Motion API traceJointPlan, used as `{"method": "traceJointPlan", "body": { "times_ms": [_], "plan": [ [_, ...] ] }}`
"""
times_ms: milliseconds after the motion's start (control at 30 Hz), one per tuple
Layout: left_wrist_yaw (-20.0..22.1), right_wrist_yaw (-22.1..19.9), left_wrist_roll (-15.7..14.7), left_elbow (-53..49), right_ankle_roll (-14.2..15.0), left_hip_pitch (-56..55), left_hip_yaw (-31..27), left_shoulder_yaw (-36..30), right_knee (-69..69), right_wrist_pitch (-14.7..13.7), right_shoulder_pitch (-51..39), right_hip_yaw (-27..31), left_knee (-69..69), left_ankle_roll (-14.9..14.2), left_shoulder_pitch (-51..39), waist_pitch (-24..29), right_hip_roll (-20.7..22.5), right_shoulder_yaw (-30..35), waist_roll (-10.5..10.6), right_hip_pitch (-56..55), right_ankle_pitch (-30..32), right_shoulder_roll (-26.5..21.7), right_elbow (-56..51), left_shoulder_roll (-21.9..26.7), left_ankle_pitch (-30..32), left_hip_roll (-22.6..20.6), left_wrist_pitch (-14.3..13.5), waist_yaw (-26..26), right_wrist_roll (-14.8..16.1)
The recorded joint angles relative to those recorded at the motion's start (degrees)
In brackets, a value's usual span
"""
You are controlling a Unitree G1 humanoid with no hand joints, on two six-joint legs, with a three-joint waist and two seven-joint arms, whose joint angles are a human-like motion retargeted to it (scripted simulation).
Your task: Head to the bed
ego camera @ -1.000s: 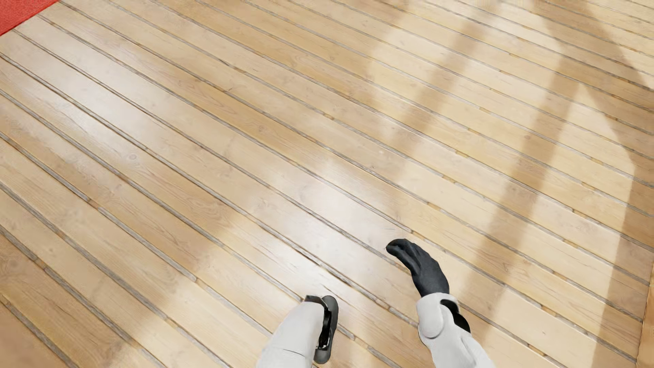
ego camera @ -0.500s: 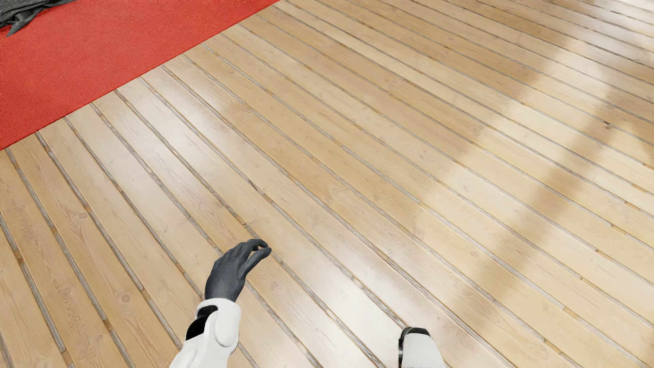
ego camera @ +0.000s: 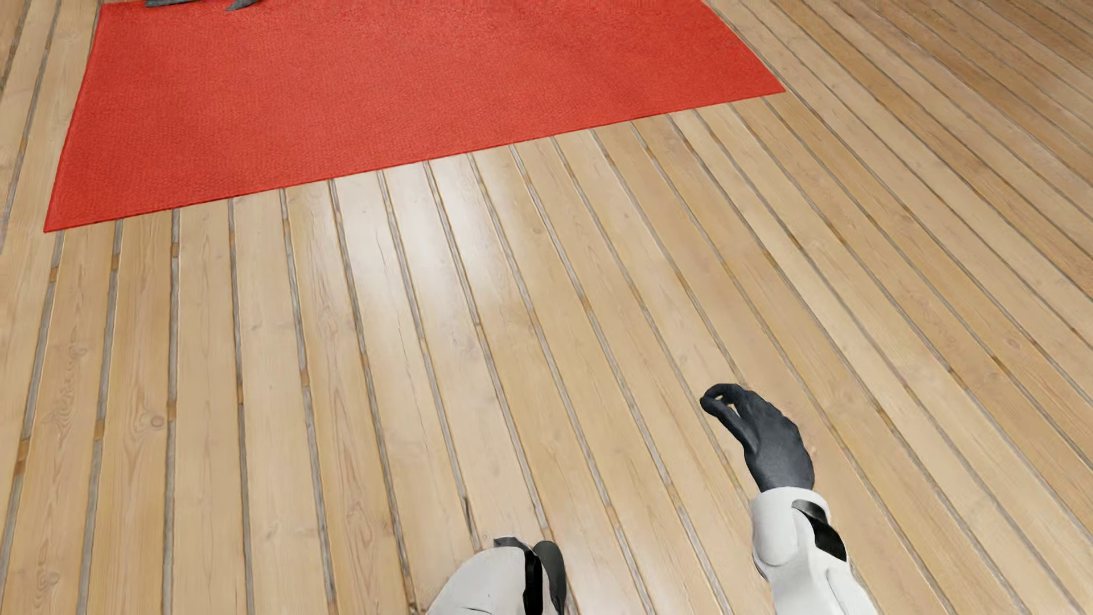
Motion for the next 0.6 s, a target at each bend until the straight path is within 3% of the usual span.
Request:
{"method": "traceJointPlan", "body": {
  "times_ms": [33, 67, 100, 133, 200, 267, 333, 367, 400, 433, 467, 500, 533, 600],
  "plan": [
    [-0.7, 2.5, 3.7, -0.8, 0.2, 3.0, 0.3, -2.7, 11.4, 1.8, 1.5, 5.7, 1.2, -0.3, -3.2, 0.7, 1.3, 1.9, -1.6, -9.4, -4.1, -0.5, 3.4, -0.4, -3.5, -3.2, -1.2, -0.6, -2.6],
    [2.0, 6.4, 8.4, -2.8, 0.5, 6.9, -0.2, -5.6, 18.2, 3.3, 2.4, 9.8, 0.2, -0.6, -7.1, 1.1, 2.7, 3.9, -2.7, -18.8, -9.2, -0.8, 9.4, -0.6, -6.2, -6.4, -1.2, -1.0, -3.1],
    [5.7, 11.5, 11.0, -6.2, -1.0, 11.6, -1.7, -6.7, 19.9, 4.4, 3.1, 11.5, -2.2, -0.7, -10.9, 1.4, 2.9, 6.1, -3.4, -27.4, -13.5, -1.3, 16.8, -1.3, -8.2, -9.3, -1.7, -1.2, -3.1],
    [7.2, 17.0, 10.3, -10.5, -2.6, 16.7, -4.4, -6.3, 16.6, 5.2, 4.0, 10.9, -5.3, -0.7, -14.2, 1.5, 2.1, 8.3, -3.6, -34.3, -17.7, -2.0, 24.4, -2.6, -9.7, -11.6, -4.6, -1.5, -4.1],
    [2.2, 25.1, 6.3, -19.0, -5.6, 27.1, -11.0, -8.3, -1.0, 6.5, 7.0, 6.4, -11.8, -0.5, -20.8, 1.4, 1.1, 11.2, -3.1, -43.0, -22.2, -2.4, 35.0, -3.2, -11.8, -14.1, -13.7, -2.6, -8.1],
    [0.4, 24.8, 8.1, -28.2, -2.7, 37.9, -18.5, -15.3, -26.6, 6.5, 11.6, 4.5, -18.1, -0.9, -27.4, 1.3, 3.4, 9.2, -2.5, -45.3, -22.9, -0.8, 37.1, -0.2, -12.7, -14.0, -20.3, -4.3, -9.1],
    [4.2, 17.9, 9.8, -35.3, 3.2, 47.9, -23.4, -20.5, -44.1, 5.7, 16.9, 3.1, -20.7, -1.6, -31.9, 1.5, 5.1, 3.7, -2.1, -44.8, -22.9, 1.8, 34.9, 2.8, -11.9, -12.4, -24.5, -6.2, -6.6],
    [5.8, 14.2, 8.2, -36.8, 3.4, 52.1, -24.4, -21.6, -42.3, 5.7, 19.2, 1.6, -19.0, -2.2, -32.3, 1.6, 5.2, 1.2, -1.8, -44.9, -23.6, 3.1, 34.0, 3.6, -9.8, -11.4, -25.5, -7.3, -5.6],
    [6.4, 11.4, 5.7, -37.1, 0.5, 54.9, -25.3, -22.3, -35.1, 6.2, 20.8, 1.7, -15.4, -4.0, -31.3, 1.6, 6.1, -0.6, -1.0, -45.4, -22.7, 4.6, 33.7, 4.6, -5.6, -10.1, -25.3, -8.5, -5.1],
    [6.1, 10.2, 3.3, -36.6, -3.1, 55.6, -26.6, -23.0, -27.3, 6.9, 21.6, 1.1, -8.9, -9.8, -29.4, 1.5, 7.0, -2.1, 0.0, -45.4, -18.5, 6.3, 34.1, 5.9, 1.5, -8.8, -24.0, -9.5, -4.8],
    [5.0, 10.8, 2.1, -35.2, -4.7, 53.3, -27.9, -24.1, -20.5, 7.3, 21.3, -0.8, 1.3, -20.2, -27.1, 1.7, 7.3, -3.2, 1.3, -44.7, -17.4, 7.9, 34.9, 7.4, 10.0, -7.9, -21.7, -10.3, -4.5],
    [3.6, 12.5, 2.1, -32.4, -7.1, 47.6, -27.6, -25.3, -16.0, 7.6, 19.6, -2.8, 13.7, -26.1, -25.0, 2.1, 7.8, -3.8, 2.6, -43.0, -21.3, 8.9, 36.1, 8.4, 16.8, -7.0, -18.7, -10.9, -4.9],
    [2.2, 14.3, 2.5, -27.6, -8.6, 39.7, -25.9, -26.6, -14.5, 7.7, 17.0, -4.8, 24.9, -25.7, -23.2, 2.4, 8.4, -3.8, 3.8, -39.7, -25.5, 9.1, 36.8, 8.6, 17.4, -5.4, -15.1, -11.3, -6.3],
    [-2.8, 13.4, 3.9, -13.2, -9.2, 22.9, -23.4, -29.8, -19.3, 7.7, 10.4, -7.8, 35.3, -19.7, -20.6, 2.6, 11.4, -3.5, 5.8, -29.1, -30.5, 8.4, 35.8, 8.0, 9.0, -1.8, -8.2, -11.0, -10.0]
  ]
}}
